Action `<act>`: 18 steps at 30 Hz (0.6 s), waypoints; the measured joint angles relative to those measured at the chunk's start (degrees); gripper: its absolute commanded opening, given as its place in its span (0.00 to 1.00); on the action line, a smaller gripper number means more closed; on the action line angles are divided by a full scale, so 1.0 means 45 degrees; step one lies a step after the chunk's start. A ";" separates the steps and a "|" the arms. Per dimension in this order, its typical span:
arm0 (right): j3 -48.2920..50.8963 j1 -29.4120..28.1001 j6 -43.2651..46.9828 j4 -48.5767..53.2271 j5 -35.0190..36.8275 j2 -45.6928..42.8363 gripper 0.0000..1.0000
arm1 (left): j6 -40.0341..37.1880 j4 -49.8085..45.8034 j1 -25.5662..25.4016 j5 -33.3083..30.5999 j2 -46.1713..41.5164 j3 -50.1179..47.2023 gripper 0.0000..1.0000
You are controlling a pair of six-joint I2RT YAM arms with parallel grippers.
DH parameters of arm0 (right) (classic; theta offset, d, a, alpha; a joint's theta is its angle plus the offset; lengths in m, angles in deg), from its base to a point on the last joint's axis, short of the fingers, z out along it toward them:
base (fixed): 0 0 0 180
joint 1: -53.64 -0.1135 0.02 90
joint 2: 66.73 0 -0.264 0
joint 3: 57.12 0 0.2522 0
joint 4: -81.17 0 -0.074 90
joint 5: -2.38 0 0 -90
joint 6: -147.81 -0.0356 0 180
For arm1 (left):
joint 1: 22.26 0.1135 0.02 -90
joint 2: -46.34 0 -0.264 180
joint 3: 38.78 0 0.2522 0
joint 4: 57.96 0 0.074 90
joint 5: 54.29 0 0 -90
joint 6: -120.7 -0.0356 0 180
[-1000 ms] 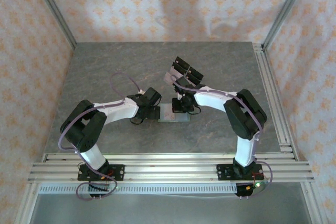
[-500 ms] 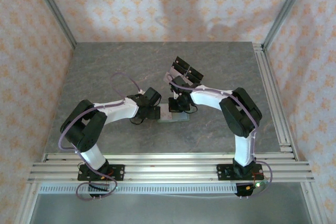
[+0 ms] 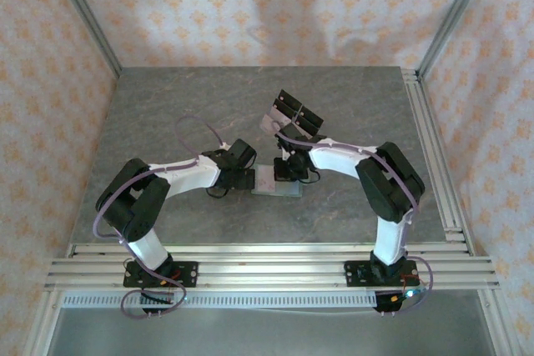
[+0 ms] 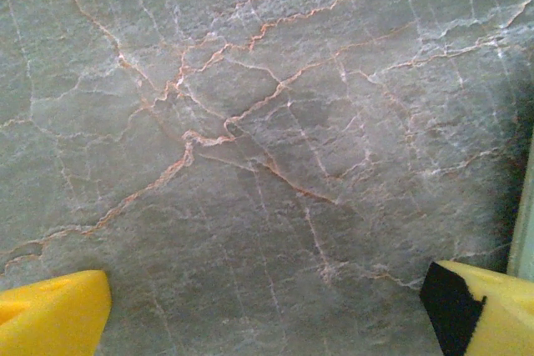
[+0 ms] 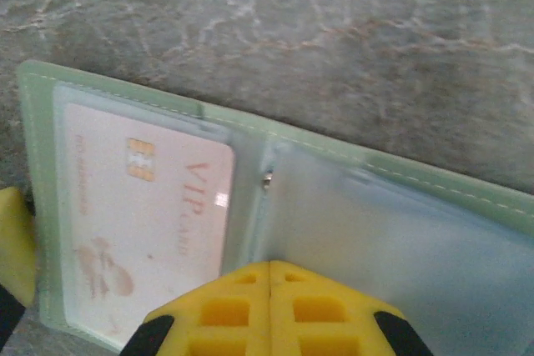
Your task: Put the credit cards into the card holder
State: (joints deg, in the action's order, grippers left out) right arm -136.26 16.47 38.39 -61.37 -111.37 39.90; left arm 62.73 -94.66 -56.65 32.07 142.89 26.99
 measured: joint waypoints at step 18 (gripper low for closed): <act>0.0330 0.0359 0.0049 0.0272 0.0063 -0.0738 0.00 | -0.0005 0.0005 0.0000 0.0010 0.0010 0.0000 0.98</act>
State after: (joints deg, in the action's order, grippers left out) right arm -134.78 18.09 38.61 -60.14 -111.09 36.57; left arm 62.71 -94.64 -56.65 32.12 142.94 26.99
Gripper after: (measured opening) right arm 0.040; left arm 0.983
